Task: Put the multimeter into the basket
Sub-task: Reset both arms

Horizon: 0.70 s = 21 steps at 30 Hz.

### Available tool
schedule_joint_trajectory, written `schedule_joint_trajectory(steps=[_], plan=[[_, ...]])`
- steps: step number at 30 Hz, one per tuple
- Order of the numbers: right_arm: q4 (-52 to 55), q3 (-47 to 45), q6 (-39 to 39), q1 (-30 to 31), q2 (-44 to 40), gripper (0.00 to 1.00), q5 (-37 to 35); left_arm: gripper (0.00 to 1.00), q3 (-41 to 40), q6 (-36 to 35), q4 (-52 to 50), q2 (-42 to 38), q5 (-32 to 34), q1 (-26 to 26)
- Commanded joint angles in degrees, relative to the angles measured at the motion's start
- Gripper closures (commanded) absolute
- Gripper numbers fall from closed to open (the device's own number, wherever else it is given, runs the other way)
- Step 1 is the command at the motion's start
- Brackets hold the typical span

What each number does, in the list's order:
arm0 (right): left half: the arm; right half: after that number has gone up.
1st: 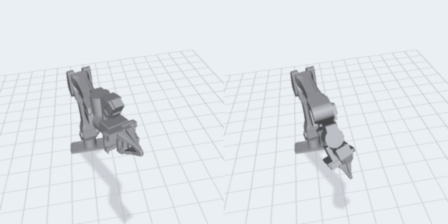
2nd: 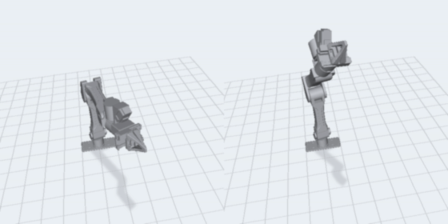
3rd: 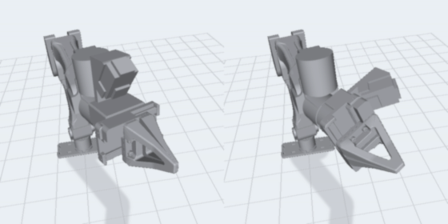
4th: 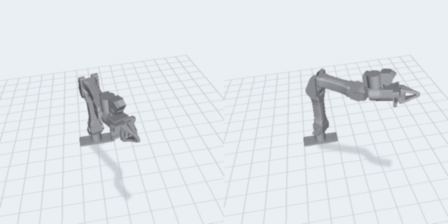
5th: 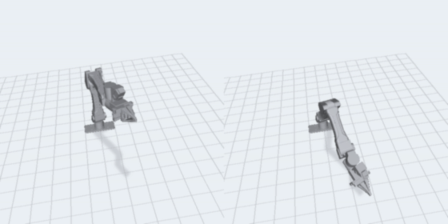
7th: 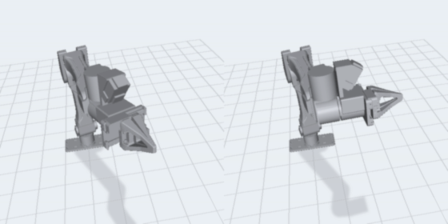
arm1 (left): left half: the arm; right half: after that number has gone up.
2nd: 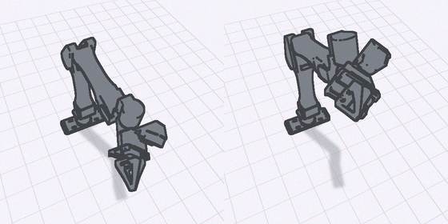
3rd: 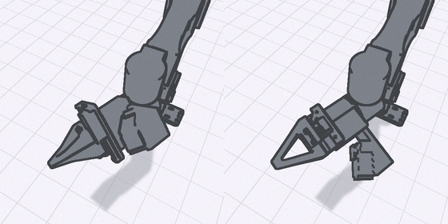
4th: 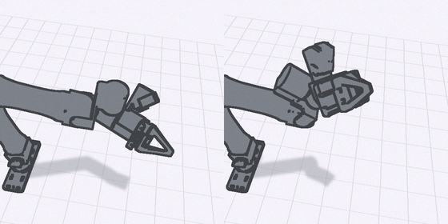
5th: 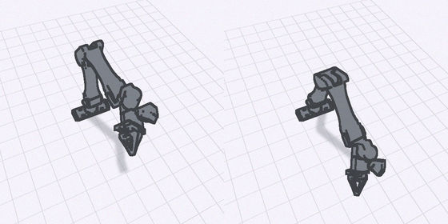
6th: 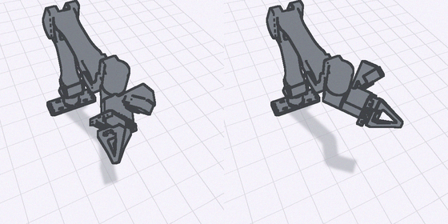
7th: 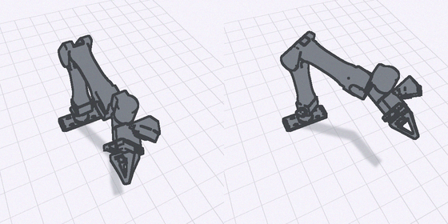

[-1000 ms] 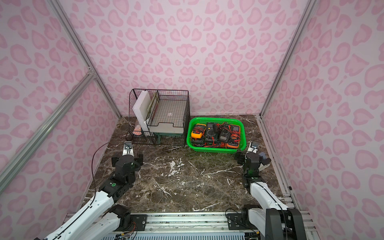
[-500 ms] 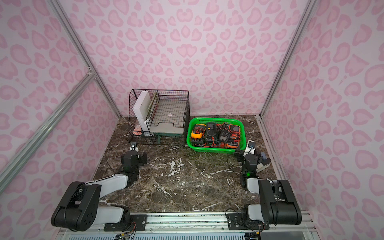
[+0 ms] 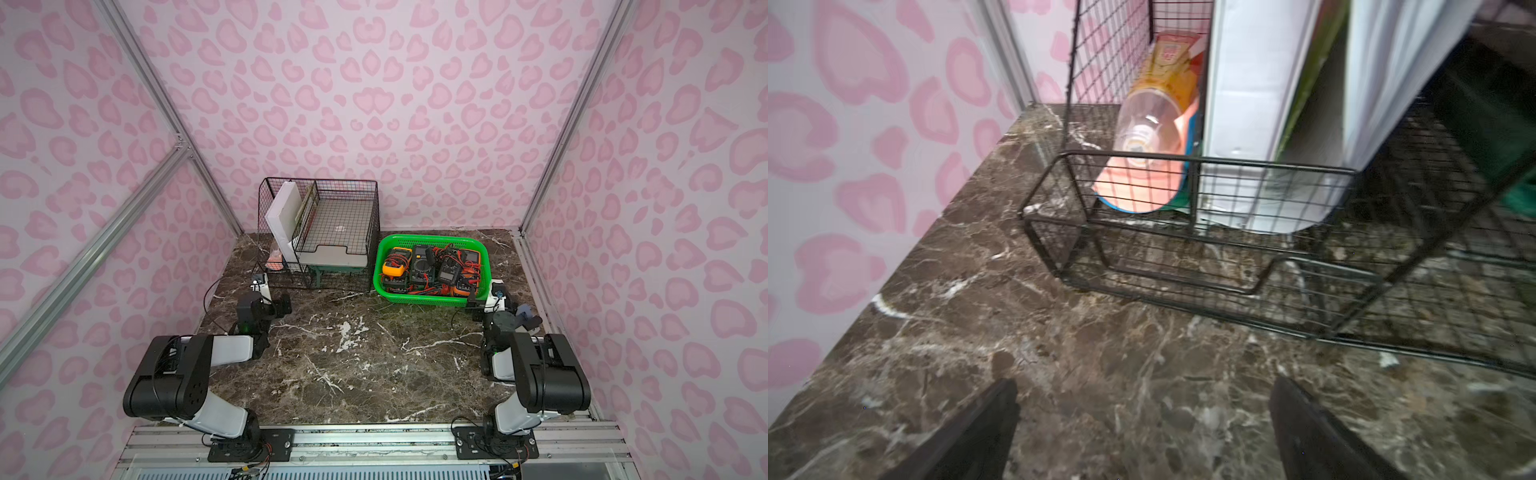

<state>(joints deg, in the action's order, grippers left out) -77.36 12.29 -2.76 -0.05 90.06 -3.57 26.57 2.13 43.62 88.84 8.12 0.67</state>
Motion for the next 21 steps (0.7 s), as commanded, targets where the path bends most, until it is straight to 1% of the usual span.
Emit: schedule_joint_trajectory(steps=[1, 14, 21], plan=[[-1.05, -0.72, 0.65, 0.05, -0.17, 0.00, 0.89, 0.02, 0.02, 1.20, -2.53, -0.72, -1.44, -0.11], [0.49, 0.14, 0.66, 0.23, 0.16, 0.01, 0.57, 0.02, -0.02, 1.21, -2.83, -0.86, -1.44, -0.08], [-0.86, -0.67, 0.92, 0.23, -0.21, 0.01, 0.74, 0.02, 0.05, 1.25, -2.83, -0.92, -1.47, -0.06]])
